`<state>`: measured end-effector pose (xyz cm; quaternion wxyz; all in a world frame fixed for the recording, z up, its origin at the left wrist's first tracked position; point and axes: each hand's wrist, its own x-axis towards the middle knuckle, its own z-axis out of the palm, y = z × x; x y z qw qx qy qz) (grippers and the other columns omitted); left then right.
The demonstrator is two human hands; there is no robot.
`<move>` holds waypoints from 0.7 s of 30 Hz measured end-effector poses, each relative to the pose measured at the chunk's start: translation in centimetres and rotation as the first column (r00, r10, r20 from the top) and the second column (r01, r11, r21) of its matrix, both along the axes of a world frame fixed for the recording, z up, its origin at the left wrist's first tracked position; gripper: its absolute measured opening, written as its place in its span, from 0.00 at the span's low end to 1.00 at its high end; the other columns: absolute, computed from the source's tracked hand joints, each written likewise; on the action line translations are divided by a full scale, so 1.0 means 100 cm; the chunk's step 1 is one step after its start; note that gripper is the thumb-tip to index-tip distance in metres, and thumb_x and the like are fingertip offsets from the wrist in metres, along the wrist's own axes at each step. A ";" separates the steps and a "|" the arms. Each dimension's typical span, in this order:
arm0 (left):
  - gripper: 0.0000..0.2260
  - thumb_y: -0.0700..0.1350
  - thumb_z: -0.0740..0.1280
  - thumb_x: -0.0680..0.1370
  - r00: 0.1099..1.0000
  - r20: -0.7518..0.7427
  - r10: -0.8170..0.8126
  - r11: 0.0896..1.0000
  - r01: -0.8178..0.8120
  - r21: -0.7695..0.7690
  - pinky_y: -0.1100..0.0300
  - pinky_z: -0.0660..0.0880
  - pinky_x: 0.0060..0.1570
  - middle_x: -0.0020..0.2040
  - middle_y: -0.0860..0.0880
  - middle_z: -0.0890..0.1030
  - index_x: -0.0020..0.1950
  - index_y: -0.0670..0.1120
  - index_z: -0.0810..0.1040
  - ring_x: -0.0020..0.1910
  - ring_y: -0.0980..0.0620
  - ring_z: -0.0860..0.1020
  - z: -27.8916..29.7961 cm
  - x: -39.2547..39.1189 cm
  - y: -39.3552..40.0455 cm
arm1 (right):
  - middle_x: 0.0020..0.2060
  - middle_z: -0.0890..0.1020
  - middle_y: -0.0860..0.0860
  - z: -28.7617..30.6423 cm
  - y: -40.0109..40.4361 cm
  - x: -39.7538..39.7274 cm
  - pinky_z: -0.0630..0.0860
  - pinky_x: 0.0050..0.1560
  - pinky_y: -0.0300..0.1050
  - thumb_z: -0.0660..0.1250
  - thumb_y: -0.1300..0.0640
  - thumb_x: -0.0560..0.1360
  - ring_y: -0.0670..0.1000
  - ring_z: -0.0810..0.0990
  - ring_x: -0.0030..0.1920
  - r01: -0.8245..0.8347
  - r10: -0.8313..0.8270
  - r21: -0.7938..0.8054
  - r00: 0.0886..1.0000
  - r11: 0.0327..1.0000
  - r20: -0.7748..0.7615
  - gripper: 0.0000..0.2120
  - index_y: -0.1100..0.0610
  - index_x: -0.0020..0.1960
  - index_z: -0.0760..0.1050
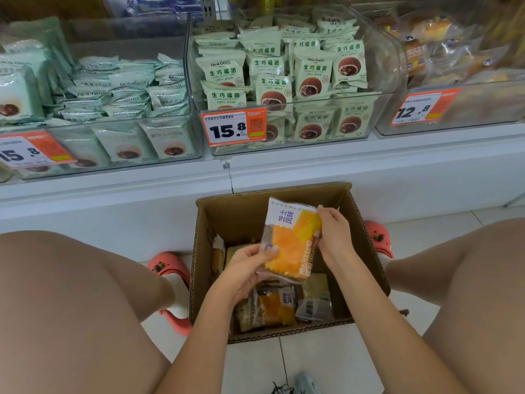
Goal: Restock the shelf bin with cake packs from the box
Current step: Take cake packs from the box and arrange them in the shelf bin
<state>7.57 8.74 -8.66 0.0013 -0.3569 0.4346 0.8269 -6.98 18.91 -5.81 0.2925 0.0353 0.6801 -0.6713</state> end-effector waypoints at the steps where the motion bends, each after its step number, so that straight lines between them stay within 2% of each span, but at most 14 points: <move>1: 0.13 0.41 0.71 0.72 1.000 -0.007 0.010 1.000 -0.011 -0.025 0.60 0.80 0.40 0.47 0.44 0.84 0.55 0.39 0.79 0.44 0.49 0.83 0.003 0.001 -0.002 | 0.38 0.76 0.53 0.003 0.003 -0.001 0.73 0.39 0.45 0.58 0.57 0.80 0.49 0.75 0.37 -0.015 0.015 -0.005 1.000 1.000 0.018 0.07 0.58 0.47 0.72; 2: 0.11 0.41 0.71 0.73 1.000 0.001 -0.007 0.997 0.007 -0.075 0.61 0.80 0.39 0.45 0.44 0.84 0.54 0.40 0.80 0.42 0.50 0.83 0.005 0.002 -0.006 | 0.40 0.77 0.53 0.004 0.006 -0.005 0.74 0.41 0.45 0.58 0.57 0.80 0.50 0.77 0.39 -0.067 0.067 0.034 0.998 0.997 0.001 0.07 0.57 0.50 0.74; 4: 0.11 0.42 0.72 0.73 0.994 0.058 -0.095 0.975 0.105 -0.197 0.58 0.80 0.42 0.45 0.45 0.84 0.54 0.41 0.81 0.42 0.50 0.83 0.012 0.003 -0.012 | 0.38 0.78 0.51 0.013 0.012 -0.014 0.74 0.42 0.44 0.58 0.50 0.80 0.48 0.77 0.39 -0.282 0.310 0.221 0.945 0.934 -0.102 0.12 0.54 0.54 0.77; 6: 0.12 0.44 0.73 0.73 0.976 0.098 -0.196 0.936 0.216 -0.280 0.55 0.80 0.47 0.48 0.44 0.85 0.54 0.42 0.82 0.46 0.49 0.83 0.018 0.005 -0.018 | 0.36 0.80 0.47 0.021 0.014 -0.019 0.72 0.40 0.39 0.59 0.44 0.78 0.46 0.79 0.38 -0.493 0.577 0.370 0.800 0.788 -0.164 0.15 0.52 0.51 0.79; 8: 0.11 0.45 0.72 0.73 0.962 0.091 -0.258 0.916 0.274 -0.294 0.57 0.80 0.45 0.46 0.45 0.84 0.53 0.42 0.82 0.45 0.50 0.83 0.022 0.004 -0.019 | 0.35 0.80 0.48 0.021 0.014 -0.021 0.70 0.38 0.36 0.61 0.45 0.78 0.47 0.78 0.36 -0.560 0.679 0.417 0.699 0.715 -0.226 0.17 0.57 0.44 0.79; 10: 0.11 0.48 0.70 0.74 0.975 0.042 -0.218 0.938 0.221 -0.266 0.61 0.79 0.40 0.43 0.46 0.84 0.51 0.42 0.82 0.42 0.52 0.83 0.026 0.004 -0.016 | 0.34 0.78 0.52 0.015 0.015 -0.020 0.67 0.38 0.39 0.61 0.47 0.79 0.49 0.74 0.36 -0.507 0.647 0.422 0.691 0.752 -0.322 0.18 0.61 0.41 0.76; 11: 0.11 0.49 0.68 0.75 0.987 0.030 -0.155 0.957 0.158 -0.244 0.61 0.79 0.41 0.43 0.45 0.84 0.51 0.43 0.82 0.42 0.52 0.83 0.027 0.005 -0.015 | 0.35 0.77 0.52 0.012 0.015 -0.019 0.67 0.38 0.40 0.60 0.47 0.79 0.49 0.74 0.36 -0.467 0.595 0.389 0.725 0.794 -0.347 0.18 0.61 0.41 0.76; 15: 0.22 0.59 0.55 0.79 0.997 0.006 0.073 0.963 -0.069 -0.261 0.52 0.77 0.56 0.49 0.44 0.84 0.59 0.47 0.80 0.51 0.48 0.82 0.023 0.004 -0.011 | 0.36 0.81 0.49 0.004 0.014 -0.004 0.70 0.35 0.38 0.60 0.51 0.80 0.46 0.77 0.35 -0.296 0.340 0.186 0.895 0.937 -0.290 0.12 0.55 0.43 0.78; 17: 0.24 0.62 0.51 0.78 0.978 -0.027 0.209 0.917 -0.205 -0.342 0.51 0.77 0.57 0.48 0.45 0.85 0.60 0.51 0.79 0.52 0.48 0.82 0.029 0.002 -0.008 | 0.38 0.82 0.51 0.008 0.009 0.006 0.72 0.37 0.41 0.61 0.53 0.80 0.47 0.78 0.37 -0.238 0.257 0.102 0.930 0.966 -0.263 0.11 0.54 0.44 0.79; 19: 0.23 0.60 0.47 0.81 0.955 -0.077 0.285 0.836 -0.287 -0.468 0.54 0.78 0.52 0.46 0.47 0.84 0.62 0.54 0.78 0.49 0.50 0.82 0.042 -0.003 -0.009 | 0.42 0.83 0.52 0.016 0.004 0.014 0.75 0.42 0.45 0.60 0.54 0.80 0.50 0.80 0.41 -0.174 0.175 0.024 0.959 0.984 -0.221 0.10 0.53 0.45 0.79; 21: 0.22 0.58 0.46 0.82 0.931 -0.143 0.335 0.767 -0.358 -0.533 0.55 0.79 0.45 0.42 0.47 0.83 0.62 0.55 0.77 0.42 0.51 0.82 0.064 -0.009 -0.015 | 0.46 0.84 0.55 0.031 0.000 0.017 0.77 0.48 0.48 0.60 0.55 0.80 0.51 0.81 0.45 -0.143 0.132 -0.059 0.978 0.988 -0.159 0.10 0.52 0.45 0.79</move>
